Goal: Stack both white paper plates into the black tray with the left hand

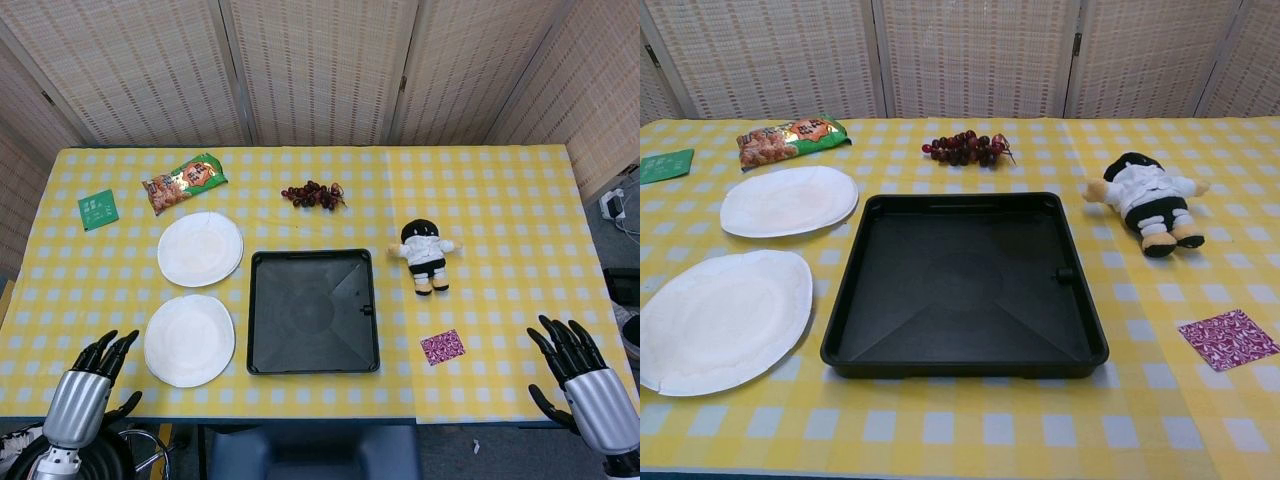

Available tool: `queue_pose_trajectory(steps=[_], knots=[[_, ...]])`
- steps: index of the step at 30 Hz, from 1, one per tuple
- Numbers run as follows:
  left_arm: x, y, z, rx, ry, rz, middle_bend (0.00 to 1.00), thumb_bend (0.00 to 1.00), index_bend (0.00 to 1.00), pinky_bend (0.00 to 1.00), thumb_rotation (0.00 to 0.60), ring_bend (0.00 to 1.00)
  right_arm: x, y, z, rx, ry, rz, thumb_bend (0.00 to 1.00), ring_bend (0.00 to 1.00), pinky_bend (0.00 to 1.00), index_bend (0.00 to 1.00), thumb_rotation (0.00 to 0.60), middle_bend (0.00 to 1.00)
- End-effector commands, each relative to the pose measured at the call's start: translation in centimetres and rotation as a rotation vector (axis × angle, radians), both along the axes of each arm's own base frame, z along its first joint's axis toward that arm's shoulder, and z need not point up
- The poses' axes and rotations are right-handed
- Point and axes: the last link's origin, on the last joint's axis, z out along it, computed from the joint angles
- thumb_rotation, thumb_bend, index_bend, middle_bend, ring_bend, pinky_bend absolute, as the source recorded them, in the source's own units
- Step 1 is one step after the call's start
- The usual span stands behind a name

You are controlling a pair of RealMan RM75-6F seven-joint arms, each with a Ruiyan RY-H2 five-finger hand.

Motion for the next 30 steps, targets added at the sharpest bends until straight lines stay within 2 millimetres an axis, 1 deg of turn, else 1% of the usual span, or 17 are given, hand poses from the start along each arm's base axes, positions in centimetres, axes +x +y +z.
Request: queue_pose_trajectory(steps=[1,2,3,5,6,9,13,17,24,30], knots=[[0.1,-0.7,-0.9,0.026,-0.015,-0.070,0.64,0.24,0.18,0.68,0.600,0.52,0.0,0.1,0.1,-0.004,-0.003,0.004,0.37,0.00,0.00,0.00,0.600,0.00],[0.3,-0.7,-1.1,0.047,-0.039,-0.114,0.76,0.24,0.24,0.80,0.600,0.66,0.0,0.2,0.2,-0.003,-0.006,0.004,0.37,0.00,0.00,0.00,0.600,0.00],[0.4,-0.8,-1.3,0.061,-0.062,-0.145,0.90,0.24,0.32,0.92,0.600,0.83,0.0,0.2,0.2,-0.004,-0.006,0.005,0.37,0.00,0.00,0.00,0.600,0.00],[0.0,-1.4,-2.0,0.028,-0.095,-0.154,1.00,0.24,0.41,1.00,0.600,0.98,0.0,0.2,0.3,-0.006,-0.008,0.007,0.37,0.00,0.00,0.00,0.600,0.00],[-0.2,-1.6,-2.3,0.006,-0.105,-0.147,1.00,0.24,0.45,1.00,0.600,1.00,0.1,0.3,0.3,-0.007,-0.009,0.008,0.37,0.00,0.00,0.00,0.600,0.00],[-0.5,-1.7,-2.9,-0.026,-0.085,-0.134,1.00,0.25,0.48,1.00,0.600,1.00,0.1,0.4,0.3,-0.008,-0.008,0.010,0.37,0.00,0.00,0.00,0.600,0.00],[-0.7,-1.7,-3.8,-0.058,-0.059,-0.111,1.00,0.25,0.50,1.00,0.600,1.00,0.1,0.3,0.3,-0.008,-0.008,0.007,0.37,0.00,0.00,0.00,0.600,0.00],[-1.7,-1.3,-4.7,-0.044,0.063,-0.069,1.00,0.25,0.49,1.00,0.600,1.00,0.0,0.3,0.3,-0.009,-0.007,0.004,0.37,0.00,0.00,0.00,0.600,0.00],[-2.4,-0.9,-5.9,-0.097,0.074,-0.030,1.00,0.32,0.49,1.00,0.600,1.00,-0.1,0.2,0.4,-0.014,-0.008,-0.002,0.37,0.00,0.00,0.00,0.600,0.00],[-2.5,-0.5,-7.2,-0.142,0.085,-0.018,1.00,0.34,0.49,1.00,0.600,1.00,-0.2,0.0,0.3,-0.017,-0.002,-0.009,0.37,0.00,0.00,0.00,0.600,0.00]])
